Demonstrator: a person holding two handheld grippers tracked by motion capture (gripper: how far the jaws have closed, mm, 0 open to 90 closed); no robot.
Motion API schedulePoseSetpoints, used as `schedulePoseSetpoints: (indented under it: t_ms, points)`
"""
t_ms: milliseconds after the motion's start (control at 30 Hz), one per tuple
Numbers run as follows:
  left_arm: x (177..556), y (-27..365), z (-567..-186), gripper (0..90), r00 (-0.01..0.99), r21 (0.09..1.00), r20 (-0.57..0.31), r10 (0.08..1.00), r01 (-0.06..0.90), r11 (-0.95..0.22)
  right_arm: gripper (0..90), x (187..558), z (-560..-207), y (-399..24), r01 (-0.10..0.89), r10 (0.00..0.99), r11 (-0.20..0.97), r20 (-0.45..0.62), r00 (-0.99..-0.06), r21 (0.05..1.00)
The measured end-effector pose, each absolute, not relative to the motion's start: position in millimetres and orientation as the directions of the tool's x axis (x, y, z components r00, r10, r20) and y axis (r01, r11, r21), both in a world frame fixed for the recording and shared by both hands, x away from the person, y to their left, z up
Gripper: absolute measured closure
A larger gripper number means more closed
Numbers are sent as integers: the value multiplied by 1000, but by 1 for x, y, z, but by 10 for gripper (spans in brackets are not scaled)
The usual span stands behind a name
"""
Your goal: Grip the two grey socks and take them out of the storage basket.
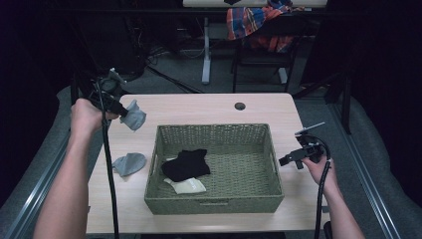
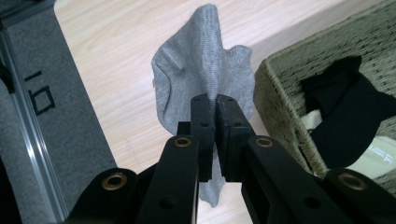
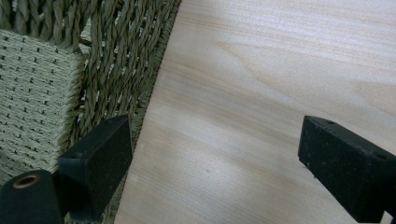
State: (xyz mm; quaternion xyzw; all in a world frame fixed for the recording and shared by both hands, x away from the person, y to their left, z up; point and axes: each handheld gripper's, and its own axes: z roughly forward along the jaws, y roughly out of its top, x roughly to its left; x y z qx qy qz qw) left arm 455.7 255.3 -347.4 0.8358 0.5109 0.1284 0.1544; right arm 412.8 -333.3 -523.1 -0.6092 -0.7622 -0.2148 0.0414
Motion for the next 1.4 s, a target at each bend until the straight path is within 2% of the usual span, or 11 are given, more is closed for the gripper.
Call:
schedulePoseSetpoints:
  t_ms: [567,1167,1400]
  points:
    - [451,268,-389,866,424,352,18,906,845,-403,97,414,-523,-334,946,908,179,324,-264,270]
    - [423,273,-396,866,416,356,29,909,846,-398,97,413,-524,-331,947,912,165,322,-253,276]
    - [419,276,-412,865,428,305,17,904,859,-412,97,413,-524,-331,947,911,168,322,-255,275]
